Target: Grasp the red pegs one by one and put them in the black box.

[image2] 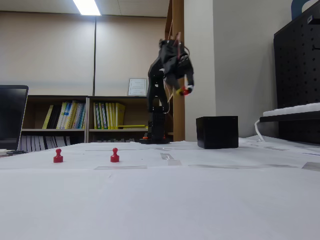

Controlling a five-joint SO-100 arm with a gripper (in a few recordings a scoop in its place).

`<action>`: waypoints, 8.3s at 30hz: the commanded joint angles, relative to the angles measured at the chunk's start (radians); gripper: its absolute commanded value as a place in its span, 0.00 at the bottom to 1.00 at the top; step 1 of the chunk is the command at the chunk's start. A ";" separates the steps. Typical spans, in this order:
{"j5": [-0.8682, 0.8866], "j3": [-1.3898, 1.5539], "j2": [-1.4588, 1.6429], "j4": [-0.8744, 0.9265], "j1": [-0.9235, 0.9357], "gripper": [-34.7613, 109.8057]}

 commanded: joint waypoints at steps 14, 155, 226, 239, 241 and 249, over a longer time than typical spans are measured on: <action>-0.164 -0.382 0.080 -0.314 -0.233 0.24; 0.107 0.048 -0.173 0.103 0.014 0.24; 0.738 -0.465 0.825 -2.008 0.973 0.36; 0.733 -0.207 1.002 -1.968 1.003 0.36; 0.726 -0.196 1.005 -1.968 1.005 0.36; 0.735 -0.121 1.040 -1.931 1.009 0.36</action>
